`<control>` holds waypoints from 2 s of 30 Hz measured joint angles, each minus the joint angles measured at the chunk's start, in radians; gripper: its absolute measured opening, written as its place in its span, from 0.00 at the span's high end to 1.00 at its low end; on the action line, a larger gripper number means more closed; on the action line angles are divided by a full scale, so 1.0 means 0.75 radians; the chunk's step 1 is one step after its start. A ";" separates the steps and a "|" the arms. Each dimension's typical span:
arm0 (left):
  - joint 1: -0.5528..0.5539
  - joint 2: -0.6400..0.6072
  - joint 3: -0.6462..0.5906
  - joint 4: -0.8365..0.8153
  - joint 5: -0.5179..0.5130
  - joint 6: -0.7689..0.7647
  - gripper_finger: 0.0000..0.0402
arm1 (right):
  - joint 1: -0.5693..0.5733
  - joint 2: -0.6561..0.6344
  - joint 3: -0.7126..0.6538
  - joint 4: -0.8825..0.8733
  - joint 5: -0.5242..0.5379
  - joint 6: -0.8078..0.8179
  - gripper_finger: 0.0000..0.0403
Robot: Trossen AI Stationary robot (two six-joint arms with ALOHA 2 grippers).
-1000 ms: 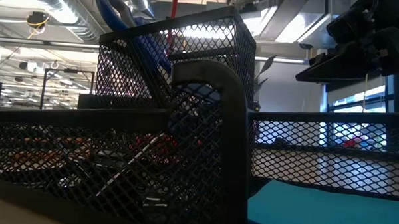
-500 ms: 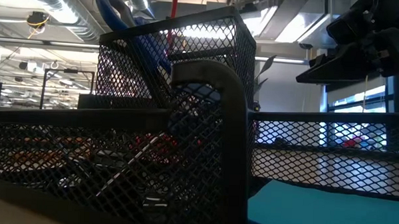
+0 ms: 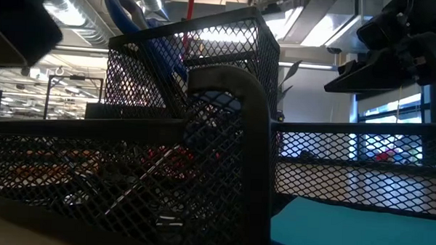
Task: Pick and place office supplies into organizer
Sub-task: Put the red eraser into the black desk organizer
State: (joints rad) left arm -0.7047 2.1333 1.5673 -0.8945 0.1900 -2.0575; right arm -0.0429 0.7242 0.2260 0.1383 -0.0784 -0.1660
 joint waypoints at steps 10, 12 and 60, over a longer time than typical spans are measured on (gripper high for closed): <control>0.014 0.030 0.001 0.004 -0.010 -0.097 0.52 | 0.000 0.000 0.000 -0.001 -0.001 0.000 0.59; 0.016 0.030 0.000 0.003 -0.010 -0.091 0.52 | 0.000 0.000 0.000 -0.002 0.000 0.000 0.59; -0.232 -0.100 0.080 -0.134 -0.919 0.299 0.96 | 0.000 0.000 0.000 -0.002 -0.001 0.000 0.59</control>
State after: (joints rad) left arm -0.8787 2.0586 1.6272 -0.9951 -0.4995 -1.8334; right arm -0.0429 0.7242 0.2260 0.1371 -0.0788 -0.1661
